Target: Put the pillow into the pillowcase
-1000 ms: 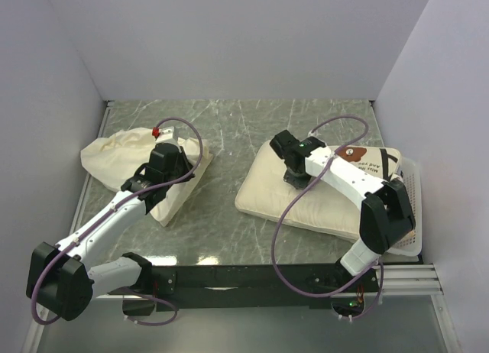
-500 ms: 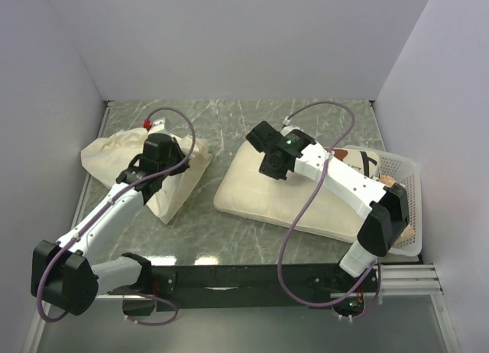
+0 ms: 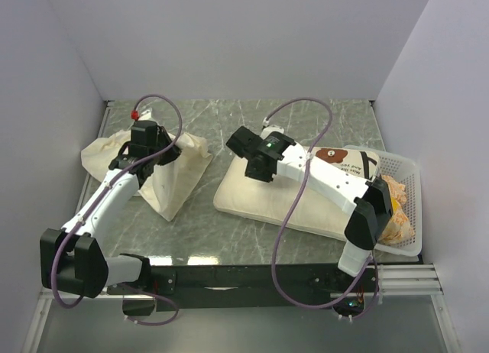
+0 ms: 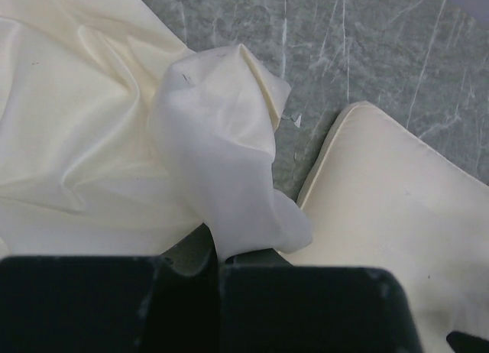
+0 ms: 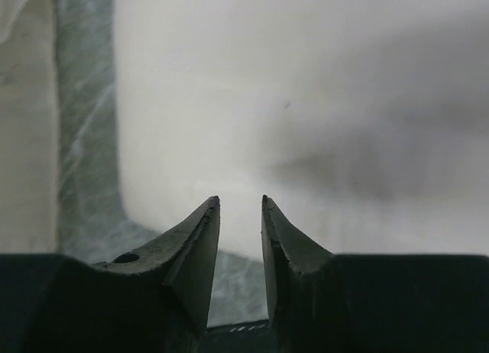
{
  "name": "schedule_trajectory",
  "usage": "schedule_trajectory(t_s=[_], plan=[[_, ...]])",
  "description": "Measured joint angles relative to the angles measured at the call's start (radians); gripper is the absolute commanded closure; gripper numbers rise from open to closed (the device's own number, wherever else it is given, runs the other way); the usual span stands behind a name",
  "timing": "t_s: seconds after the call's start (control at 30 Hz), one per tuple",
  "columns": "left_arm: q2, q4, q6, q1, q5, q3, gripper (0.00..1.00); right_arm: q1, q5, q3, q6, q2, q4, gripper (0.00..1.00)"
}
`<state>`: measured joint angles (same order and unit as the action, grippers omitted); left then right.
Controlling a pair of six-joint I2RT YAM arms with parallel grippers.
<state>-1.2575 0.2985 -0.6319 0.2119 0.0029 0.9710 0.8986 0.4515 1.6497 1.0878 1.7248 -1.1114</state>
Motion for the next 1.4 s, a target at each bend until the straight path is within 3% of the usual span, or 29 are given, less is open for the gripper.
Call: schedule_trajectory(t_s=[0.03,0.1,0.37,0.47,0.57,0.6,0.73,1.07,1.4], plan=[[0.000,-0.002,-0.001,-0.004,0.007,-0.001,0.99,-0.017,0.010,-0.005,-0.019,0.003,-0.004,0.38],[0.000,-0.006,-0.001,-0.005,0.019,-0.006,0.99,-0.064,0.039,-0.037,-0.052,0.000,0.003,0.26],[0.003,-0.006,-0.001,-0.006,0.040,-0.039,0.99,-0.179,0.061,-0.275,-0.145,-0.043,0.080,0.22],[0.004,-0.015,-0.003,-0.006,0.049,-0.046,0.99,-0.174,0.059,-0.288,-0.171,-0.045,0.110,0.31],[0.003,-0.026,-0.010,-0.006,0.056,-0.056,0.99,-0.171,0.043,-0.288,-0.199,-0.030,0.143,0.54],[0.003,-0.026,-0.013,-0.006,0.057,-0.058,0.99,-0.170,0.027,-0.288,-0.212,-0.017,0.164,0.68],[0.004,-0.029,-0.017,-0.006,0.058,-0.060,0.99,-0.170,-0.045,-0.290,-0.255,0.054,0.248,0.98],[0.006,-0.027,-0.016,-0.006,0.056,-0.060,0.99,-0.170,-0.189,-0.307,-0.290,0.063,0.397,1.00],[0.000,-0.009,-0.014,-0.023,0.054,-0.006,0.99,-0.080,-0.275,-0.309,-0.292,-0.125,0.412,1.00]])
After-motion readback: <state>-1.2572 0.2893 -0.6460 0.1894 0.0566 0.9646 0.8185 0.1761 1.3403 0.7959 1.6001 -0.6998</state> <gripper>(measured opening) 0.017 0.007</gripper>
